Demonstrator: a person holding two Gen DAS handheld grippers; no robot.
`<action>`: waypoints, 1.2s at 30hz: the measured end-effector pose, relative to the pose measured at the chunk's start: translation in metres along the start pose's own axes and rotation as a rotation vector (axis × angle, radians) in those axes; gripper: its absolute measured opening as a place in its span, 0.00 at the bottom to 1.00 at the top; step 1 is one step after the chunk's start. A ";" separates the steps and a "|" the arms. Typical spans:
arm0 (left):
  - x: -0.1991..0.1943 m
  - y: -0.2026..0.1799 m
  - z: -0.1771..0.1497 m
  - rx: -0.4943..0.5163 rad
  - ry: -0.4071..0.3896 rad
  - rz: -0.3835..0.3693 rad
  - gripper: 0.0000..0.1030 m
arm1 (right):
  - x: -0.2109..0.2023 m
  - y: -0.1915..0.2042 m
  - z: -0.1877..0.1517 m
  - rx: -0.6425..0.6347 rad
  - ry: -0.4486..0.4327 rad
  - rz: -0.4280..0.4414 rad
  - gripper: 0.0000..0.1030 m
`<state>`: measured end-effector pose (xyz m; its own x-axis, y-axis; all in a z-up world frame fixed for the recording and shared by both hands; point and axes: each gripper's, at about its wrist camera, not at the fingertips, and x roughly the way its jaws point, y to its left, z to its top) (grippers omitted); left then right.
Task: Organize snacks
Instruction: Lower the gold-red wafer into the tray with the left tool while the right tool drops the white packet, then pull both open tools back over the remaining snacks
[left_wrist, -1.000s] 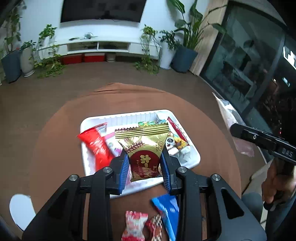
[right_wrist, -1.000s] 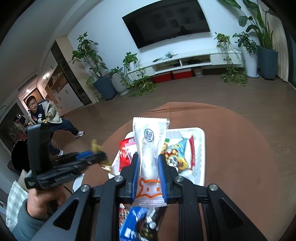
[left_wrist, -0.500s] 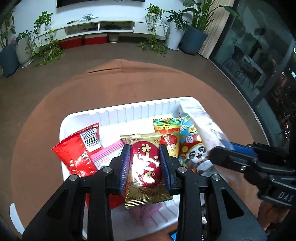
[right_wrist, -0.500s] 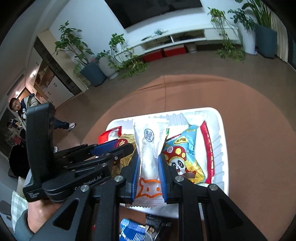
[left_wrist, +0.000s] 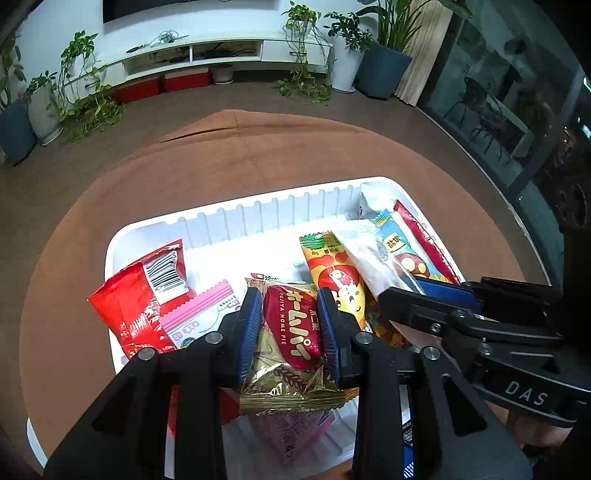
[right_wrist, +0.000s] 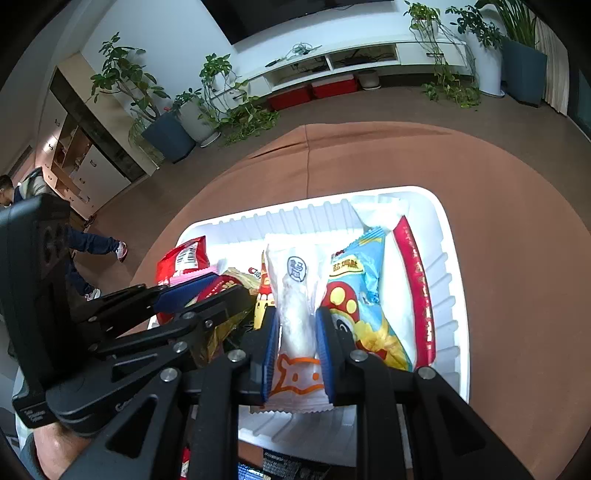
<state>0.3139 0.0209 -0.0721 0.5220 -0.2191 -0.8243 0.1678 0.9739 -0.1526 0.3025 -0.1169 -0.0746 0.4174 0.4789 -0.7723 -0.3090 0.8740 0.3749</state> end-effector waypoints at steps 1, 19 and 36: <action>0.001 -0.002 0.000 0.002 -0.001 0.003 0.28 | 0.001 -0.001 0.000 -0.001 0.003 0.001 0.23; -0.040 0.001 -0.011 -0.015 -0.074 0.023 0.55 | -0.021 0.002 -0.003 0.007 -0.045 0.008 0.52; -0.151 -0.001 -0.152 -0.104 -0.145 0.076 1.00 | -0.138 -0.011 -0.100 0.019 -0.236 0.065 0.95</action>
<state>0.1082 0.0615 -0.0304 0.6465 -0.1437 -0.7493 0.0404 0.9872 -0.1545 0.1635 -0.2006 -0.0235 0.5857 0.5384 -0.6059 -0.3267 0.8409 0.4314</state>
